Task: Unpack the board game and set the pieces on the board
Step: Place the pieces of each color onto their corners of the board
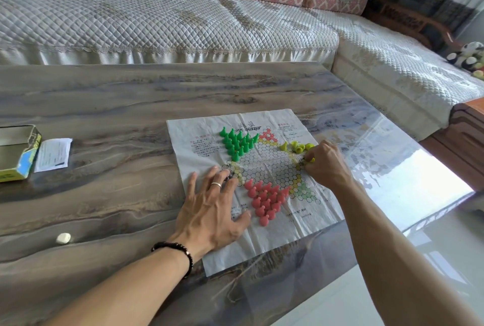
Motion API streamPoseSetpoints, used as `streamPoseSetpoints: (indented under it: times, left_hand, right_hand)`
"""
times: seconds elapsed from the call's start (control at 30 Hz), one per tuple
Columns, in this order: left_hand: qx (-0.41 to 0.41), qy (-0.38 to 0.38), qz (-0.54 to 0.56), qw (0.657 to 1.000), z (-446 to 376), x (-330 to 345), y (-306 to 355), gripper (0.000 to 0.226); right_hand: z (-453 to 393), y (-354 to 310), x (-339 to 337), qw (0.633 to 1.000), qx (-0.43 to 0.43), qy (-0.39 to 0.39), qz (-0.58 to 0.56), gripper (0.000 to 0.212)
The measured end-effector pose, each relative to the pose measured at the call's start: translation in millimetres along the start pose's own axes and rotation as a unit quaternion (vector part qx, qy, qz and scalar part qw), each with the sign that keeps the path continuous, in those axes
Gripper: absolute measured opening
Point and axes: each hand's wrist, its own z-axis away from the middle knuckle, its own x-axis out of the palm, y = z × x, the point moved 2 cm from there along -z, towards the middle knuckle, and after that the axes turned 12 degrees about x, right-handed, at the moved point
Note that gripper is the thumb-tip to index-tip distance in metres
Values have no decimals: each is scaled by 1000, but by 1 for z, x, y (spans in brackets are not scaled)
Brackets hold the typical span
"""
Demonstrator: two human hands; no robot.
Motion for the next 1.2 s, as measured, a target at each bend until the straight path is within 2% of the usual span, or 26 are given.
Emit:
streamPoseSetpoints:
  times: [0.1, 0.23, 0.4, 1.03, 1.2]
  left_hand:
    - [1, -1, 0, 1000, 0, 1, 0, 83]
    - [3, -6, -9, 1000, -1, 1, 0, 81]
    - [-1, -15, -10, 1000, 0, 1, 0, 82]
    - [0, -16, -1, 1000, 0, -2, 1, 82]
    - [-1, -20, -8, 1000, 0, -1, 0, 82]
  right_hand:
    - [0, 1, -3, 1000, 0, 15, -15, 10]
    - [-5, -5, -13, 994, 19, 59, -93, 12]
    - [-11, -19, -7, 982, 60, 33, -178, 8]
    - [-7, -28, 14, 980, 57, 19, -192, 3]
    - [-17, -18, 1, 969, 76, 94, -215, 27]
